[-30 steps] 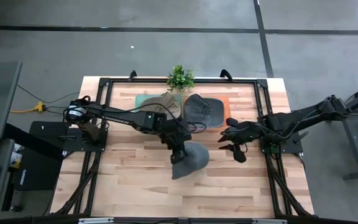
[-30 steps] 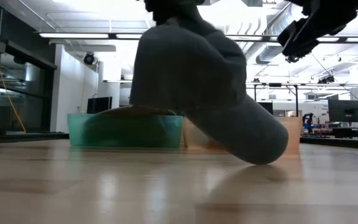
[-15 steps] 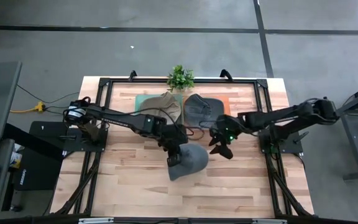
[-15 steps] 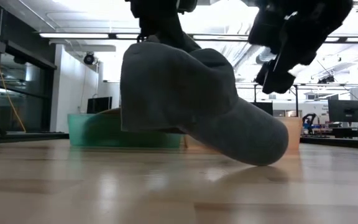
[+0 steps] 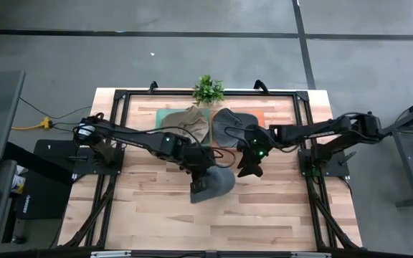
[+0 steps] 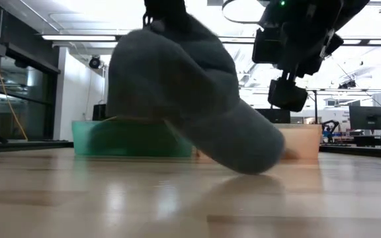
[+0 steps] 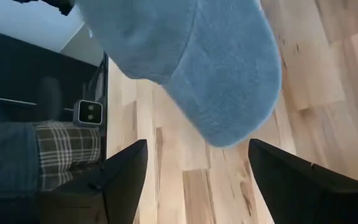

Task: Pick & Place hat
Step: Put the blue cap into the orange bin

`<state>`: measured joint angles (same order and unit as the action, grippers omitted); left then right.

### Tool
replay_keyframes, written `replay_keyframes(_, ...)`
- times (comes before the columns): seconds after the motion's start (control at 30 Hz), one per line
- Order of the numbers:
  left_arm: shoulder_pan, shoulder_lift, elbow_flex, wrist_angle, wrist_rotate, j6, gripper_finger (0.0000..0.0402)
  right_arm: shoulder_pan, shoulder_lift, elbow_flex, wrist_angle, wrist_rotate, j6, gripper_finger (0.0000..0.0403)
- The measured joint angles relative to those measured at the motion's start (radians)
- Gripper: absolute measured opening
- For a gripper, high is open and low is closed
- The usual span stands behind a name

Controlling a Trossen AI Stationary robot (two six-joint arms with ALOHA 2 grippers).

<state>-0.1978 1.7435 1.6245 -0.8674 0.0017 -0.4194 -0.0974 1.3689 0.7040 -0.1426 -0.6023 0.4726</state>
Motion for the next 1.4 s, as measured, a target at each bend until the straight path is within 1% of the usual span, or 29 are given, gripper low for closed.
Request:
replay_keyframes(0.13,0.0,-0.001,0.074,-0.052,-0.04,0.024,0.0,-0.003,0.035,0.0,0.044,0.002,0.0,0.0274)
replay_keyframes(0.27,0.0,-0.001,0.119,-0.086,-0.058,0.033,0.0,-0.011,0.069,0.0,0.153,0.007,0.016,0.0274)
replay_keyframes(0.47,-0.005,-0.002,0.143,-0.116,-0.057,0.045,0.0,-0.044,0.119,0.001,0.243,0.043,-0.018,0.0273)
replay_keyframes(0.6,-0.014,-0.002,0.149,-0.141,-0.051,0.041,0.0,-0.07,0.124,0.001,0.26,0.073,-0.06,0.0273)
replay_keyframes(0.73,-0.021,-0.002,0.15,-0.152,-0.045,0.03,0.0,-0.096,0.117,0.001,0.27,0.054,-0.125,0.0273)
replay_keyframes(0.87,-0.025,-0.002,0.15,-0.155,-0.038,0.026,0.0,-0.107,0.117,0.001,0.269,-0.02,-0.262,0.0273)
replay_keyframes(0.97,-0.027,-0.002,0.15,-0.155,-0.031,0.028,0.0,-0.103,0.117,0.001,0.274,-0.026,-0.337,0.0273)
replay_keyframes(1.03,-0.027,-0.002,0.15,-0.156,-0.011,0.028,0.0,-0.103,0.117,0.001,0.29,-0.025,-0.347,0.0273)
replay_keyframes(1.27,-0.027,-0.002,0.152,-0.16,0.011,0.023,0.0,-0.128,0.124,0.002,0.367,-0.036,-0.342,0.0273)
replay_keyframes(1.4,-0.027,0.0,0.207,-0.21,0.01,0.023,0.0,-0.144,0.124,0.002,0.376,-0.059,-0.34,0.0273)
